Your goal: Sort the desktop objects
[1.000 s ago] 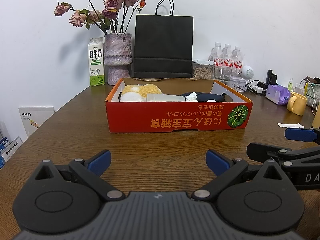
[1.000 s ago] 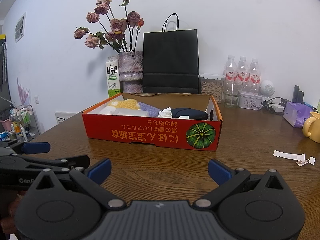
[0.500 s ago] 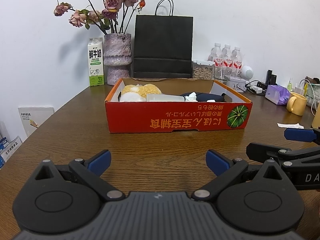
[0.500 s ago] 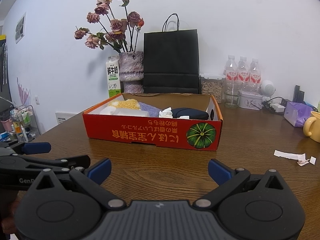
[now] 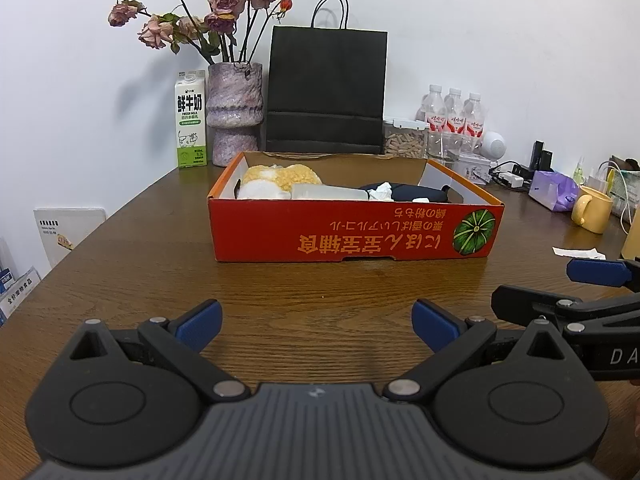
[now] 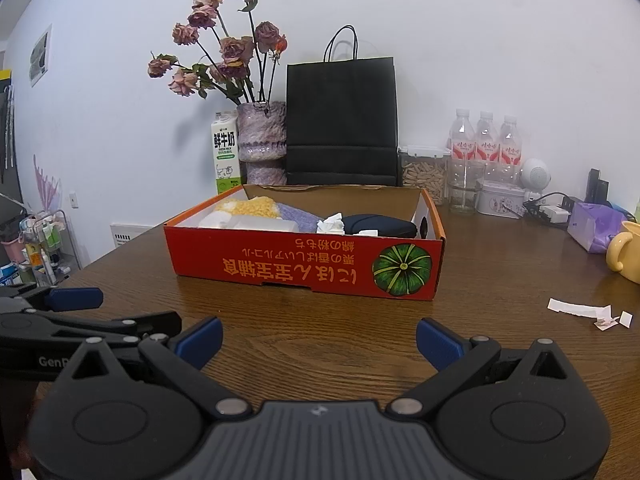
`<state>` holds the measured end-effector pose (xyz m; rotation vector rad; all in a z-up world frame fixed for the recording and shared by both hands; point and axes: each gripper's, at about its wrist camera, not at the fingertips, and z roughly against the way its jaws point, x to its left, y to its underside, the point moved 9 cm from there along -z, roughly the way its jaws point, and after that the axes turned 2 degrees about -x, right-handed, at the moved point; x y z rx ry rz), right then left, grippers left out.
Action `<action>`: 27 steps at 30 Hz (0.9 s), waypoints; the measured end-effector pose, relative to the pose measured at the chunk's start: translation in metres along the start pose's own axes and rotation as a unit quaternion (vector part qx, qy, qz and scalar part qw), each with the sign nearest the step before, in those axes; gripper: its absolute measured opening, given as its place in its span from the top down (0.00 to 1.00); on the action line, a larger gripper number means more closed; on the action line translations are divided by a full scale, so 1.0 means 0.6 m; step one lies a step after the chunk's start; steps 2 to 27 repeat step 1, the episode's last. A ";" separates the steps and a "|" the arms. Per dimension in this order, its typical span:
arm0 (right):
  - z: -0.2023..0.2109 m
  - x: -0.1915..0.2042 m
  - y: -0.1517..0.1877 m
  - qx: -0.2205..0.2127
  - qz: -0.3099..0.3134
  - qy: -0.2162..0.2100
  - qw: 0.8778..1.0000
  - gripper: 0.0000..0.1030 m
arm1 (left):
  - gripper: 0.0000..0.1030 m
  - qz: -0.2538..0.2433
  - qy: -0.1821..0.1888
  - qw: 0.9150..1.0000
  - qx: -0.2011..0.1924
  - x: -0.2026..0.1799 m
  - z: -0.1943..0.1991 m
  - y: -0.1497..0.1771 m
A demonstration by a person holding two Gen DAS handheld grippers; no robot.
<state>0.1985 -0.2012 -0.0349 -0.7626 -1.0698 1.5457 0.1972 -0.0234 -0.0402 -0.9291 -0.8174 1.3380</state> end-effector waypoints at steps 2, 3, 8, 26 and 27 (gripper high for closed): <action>0.000 0.000 0.000 0.000 0.001 0.000 1.000 0.00 | 0.00 0.000 -0.001 1.000 0.001 0.000 0.000 0.000; 0.000 0.000 0.000 0.000 0.001 0.000 1.000 0.00 | 0.00 0.000 -0.001 1.000 0.001 0.000 0.000 0.000; 0.000 0.000 0.000 0.000 0.001 0.000 1.000 0.00 | 0.00 0.000 -0.001 1.000 0.001 0.000 0.000 0.000; 0.000 0.000 0.000 0.000 0.001 0.000 1.000 0.00 | 0.00 0.000 -0.001 1.000 0.001 0.000 0.000 0.000; 0.000 0.000 0.000 0.000 0.001 0.000 1.000 0.00 | 0.00 0.000 -0.001 1.000 0.001 0.000 0.000 0.000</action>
